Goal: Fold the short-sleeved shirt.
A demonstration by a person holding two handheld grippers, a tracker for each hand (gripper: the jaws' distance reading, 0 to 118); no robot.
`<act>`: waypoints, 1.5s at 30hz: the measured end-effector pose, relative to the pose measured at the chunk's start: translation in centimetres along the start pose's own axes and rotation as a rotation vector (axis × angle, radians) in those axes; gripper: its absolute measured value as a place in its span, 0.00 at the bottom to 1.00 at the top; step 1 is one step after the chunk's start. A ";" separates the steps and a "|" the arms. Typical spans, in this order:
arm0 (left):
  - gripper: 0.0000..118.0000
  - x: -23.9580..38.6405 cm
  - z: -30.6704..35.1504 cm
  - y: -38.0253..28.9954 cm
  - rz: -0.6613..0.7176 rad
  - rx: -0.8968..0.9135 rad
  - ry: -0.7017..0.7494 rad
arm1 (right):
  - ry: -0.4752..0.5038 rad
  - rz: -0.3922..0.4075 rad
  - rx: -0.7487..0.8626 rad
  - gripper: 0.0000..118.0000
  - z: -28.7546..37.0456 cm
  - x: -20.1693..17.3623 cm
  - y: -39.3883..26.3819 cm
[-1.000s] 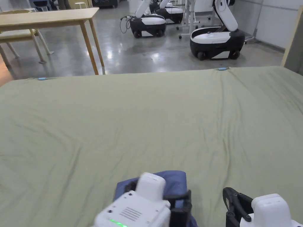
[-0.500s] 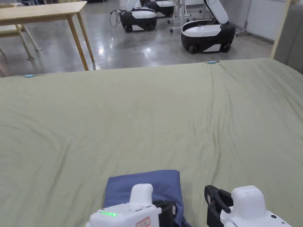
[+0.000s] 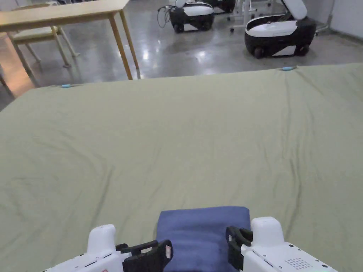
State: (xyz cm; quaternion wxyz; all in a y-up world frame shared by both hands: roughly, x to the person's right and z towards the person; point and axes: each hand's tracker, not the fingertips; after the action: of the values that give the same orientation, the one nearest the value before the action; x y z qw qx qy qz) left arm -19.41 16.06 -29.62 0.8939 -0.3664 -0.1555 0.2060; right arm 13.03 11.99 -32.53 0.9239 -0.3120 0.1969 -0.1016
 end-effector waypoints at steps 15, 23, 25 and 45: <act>0.19 -3.3 -11.5 -1.5 0.626 -0.103 -0.289 | -0.148 0.069 -0.014 0.01 1.7 0.6 -2.0; 0.19 -8.9 -3.7 0.1 0.511 -0.055 -0.286 | -0.147 0.140 -0.009 0.01 2.5 -3.5 -1.0; 0.19 -13.4 0.0 1.3 0.468 -0.027 -0.225 | -0.133 0.168 -0.018 0.01 2.0 -5.3 -0.9; 0.59 -40.1 19.0 12.5 0.314 0.054 0.320 | -0.034 0.267 -0.102 0.01 -1.6 -14.4 -2.8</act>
State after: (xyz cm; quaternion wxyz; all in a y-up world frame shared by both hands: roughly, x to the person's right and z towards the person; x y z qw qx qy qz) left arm -65.48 16.07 -30.69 0.8738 -0.3899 0.0529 0.2859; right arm -0.82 13.45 -27.66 0.9154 -0.3311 0.2258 0.0378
